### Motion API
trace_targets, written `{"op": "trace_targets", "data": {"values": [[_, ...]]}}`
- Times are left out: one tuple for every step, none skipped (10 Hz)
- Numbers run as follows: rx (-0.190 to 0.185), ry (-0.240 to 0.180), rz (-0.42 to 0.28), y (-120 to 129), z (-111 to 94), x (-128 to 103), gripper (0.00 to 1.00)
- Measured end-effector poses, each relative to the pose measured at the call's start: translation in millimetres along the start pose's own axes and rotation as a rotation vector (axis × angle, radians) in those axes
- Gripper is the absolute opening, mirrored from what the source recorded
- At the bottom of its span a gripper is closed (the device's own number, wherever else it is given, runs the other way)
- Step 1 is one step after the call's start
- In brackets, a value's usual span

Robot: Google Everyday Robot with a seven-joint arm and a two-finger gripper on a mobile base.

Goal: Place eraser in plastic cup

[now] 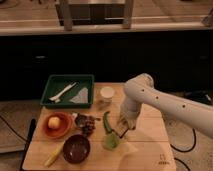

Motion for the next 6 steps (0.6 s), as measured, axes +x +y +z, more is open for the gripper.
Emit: {"op": "trace_targets", "data": {"values": [[-0.006,0.003,-0.016,0.2,1.7,-5.4,0.00],[-0.017,0.004,-0.036,1.4,4.4,-13.0,0.00],[-0.025,0.004,-0.050,1.4,6.7,-18.3,0.00],[-0.034,0.006,-0.065,1.8,8.8,-24.7,0.00],[-0.046,0.011,-0.083,3.6,11.7,-33.2,0.00],[-0.053,0.014,-0.094,4.9,13.1,-37.8,0.00]]}}
